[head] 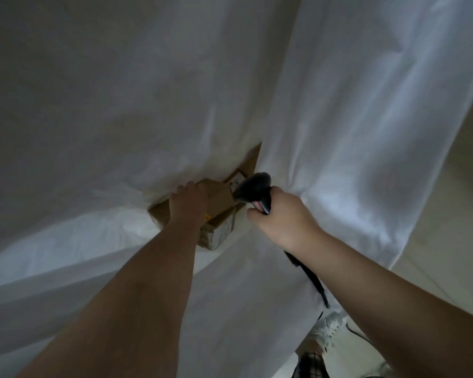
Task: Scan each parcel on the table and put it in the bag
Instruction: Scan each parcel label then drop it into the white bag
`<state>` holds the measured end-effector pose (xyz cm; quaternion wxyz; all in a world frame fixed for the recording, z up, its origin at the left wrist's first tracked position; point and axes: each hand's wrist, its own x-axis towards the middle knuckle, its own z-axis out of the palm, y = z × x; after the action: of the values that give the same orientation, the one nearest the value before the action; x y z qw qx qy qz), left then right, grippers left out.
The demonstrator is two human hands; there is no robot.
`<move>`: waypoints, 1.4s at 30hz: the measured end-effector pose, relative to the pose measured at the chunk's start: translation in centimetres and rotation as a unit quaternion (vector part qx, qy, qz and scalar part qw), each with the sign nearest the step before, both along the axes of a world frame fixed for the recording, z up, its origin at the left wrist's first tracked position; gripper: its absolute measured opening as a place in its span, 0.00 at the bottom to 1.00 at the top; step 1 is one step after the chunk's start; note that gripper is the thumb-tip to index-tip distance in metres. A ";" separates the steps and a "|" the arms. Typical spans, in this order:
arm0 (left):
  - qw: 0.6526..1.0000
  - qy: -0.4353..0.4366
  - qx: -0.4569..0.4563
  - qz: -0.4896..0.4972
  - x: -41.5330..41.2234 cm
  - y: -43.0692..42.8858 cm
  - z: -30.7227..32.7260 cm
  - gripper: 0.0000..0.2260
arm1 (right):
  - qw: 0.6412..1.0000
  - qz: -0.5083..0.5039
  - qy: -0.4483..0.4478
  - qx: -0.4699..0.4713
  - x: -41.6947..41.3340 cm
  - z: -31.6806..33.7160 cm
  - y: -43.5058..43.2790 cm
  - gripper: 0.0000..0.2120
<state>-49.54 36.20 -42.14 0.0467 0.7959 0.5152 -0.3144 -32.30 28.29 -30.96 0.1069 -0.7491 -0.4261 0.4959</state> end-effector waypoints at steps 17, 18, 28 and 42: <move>0.979 -0.136 0.003 -0.149 7.2 -4.8 28.9 0.12 | 0.991 -0.096 -0.078 0.058 5.5 21.9 -6.0 0.10; 0.974 -0.152 0.020 -0.168 8.2 -5.0 31.0 0.12 | 0.987 -0.116 -0.083 0.070 6.4 23.9 -6.5 0.10; 0.887 -0.310 0.106 -0.324 23.5 -8.9 47.5 0.16 | 0.918 -0.317 -0.144 0.191 18.2 38.4 -15.5 0.11; 0.871 -0.356 0.031 -0.338 37.7 -19.2 50.5 0.20 | 0.843 -0.467 -0.126 0.234 29.2 39.8 -27.9 0.07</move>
<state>-11.86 16.98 8.35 0.0933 0.9805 0.1725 0.0095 -3.12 0.40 8.85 0.4436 -0.8682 -0.1387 0.1736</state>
